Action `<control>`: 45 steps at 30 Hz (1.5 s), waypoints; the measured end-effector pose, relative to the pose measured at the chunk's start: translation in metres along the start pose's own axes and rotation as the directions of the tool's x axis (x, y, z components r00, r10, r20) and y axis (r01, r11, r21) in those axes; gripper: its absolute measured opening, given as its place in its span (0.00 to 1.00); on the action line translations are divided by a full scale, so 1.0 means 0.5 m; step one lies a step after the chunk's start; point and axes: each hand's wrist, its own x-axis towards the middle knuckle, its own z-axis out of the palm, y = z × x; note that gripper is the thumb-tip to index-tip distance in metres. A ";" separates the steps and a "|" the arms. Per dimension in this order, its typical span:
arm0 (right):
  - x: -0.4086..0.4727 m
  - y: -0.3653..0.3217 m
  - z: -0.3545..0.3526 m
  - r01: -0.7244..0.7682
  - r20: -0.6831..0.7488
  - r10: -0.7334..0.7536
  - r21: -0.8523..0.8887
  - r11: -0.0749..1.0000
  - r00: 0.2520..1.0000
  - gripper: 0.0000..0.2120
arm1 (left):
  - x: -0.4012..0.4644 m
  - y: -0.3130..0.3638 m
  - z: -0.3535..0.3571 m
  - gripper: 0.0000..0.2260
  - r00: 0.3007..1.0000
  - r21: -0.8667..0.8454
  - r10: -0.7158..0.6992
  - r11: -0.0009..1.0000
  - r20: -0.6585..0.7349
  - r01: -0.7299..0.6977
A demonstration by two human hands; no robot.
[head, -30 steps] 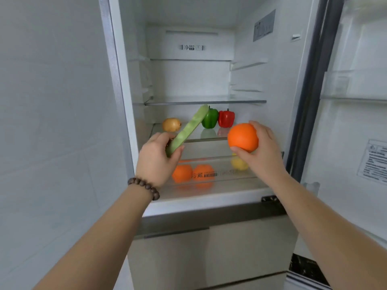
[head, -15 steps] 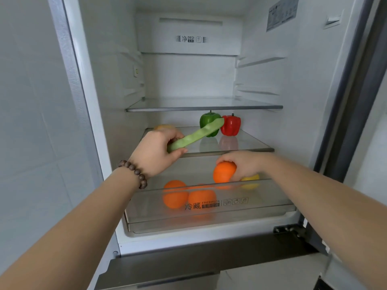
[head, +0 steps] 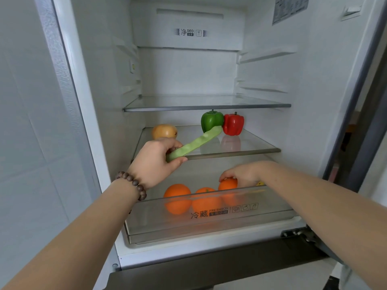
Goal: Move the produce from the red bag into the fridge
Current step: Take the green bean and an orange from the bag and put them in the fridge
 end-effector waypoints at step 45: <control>-0.214 0.044 0.123 0.127 -0.824 0.388 0.474 0.871 0.412 0.31 | 0.271 0.031 0.230 0.23 0.877 0.255 -0.179 0.965 0.446 0.067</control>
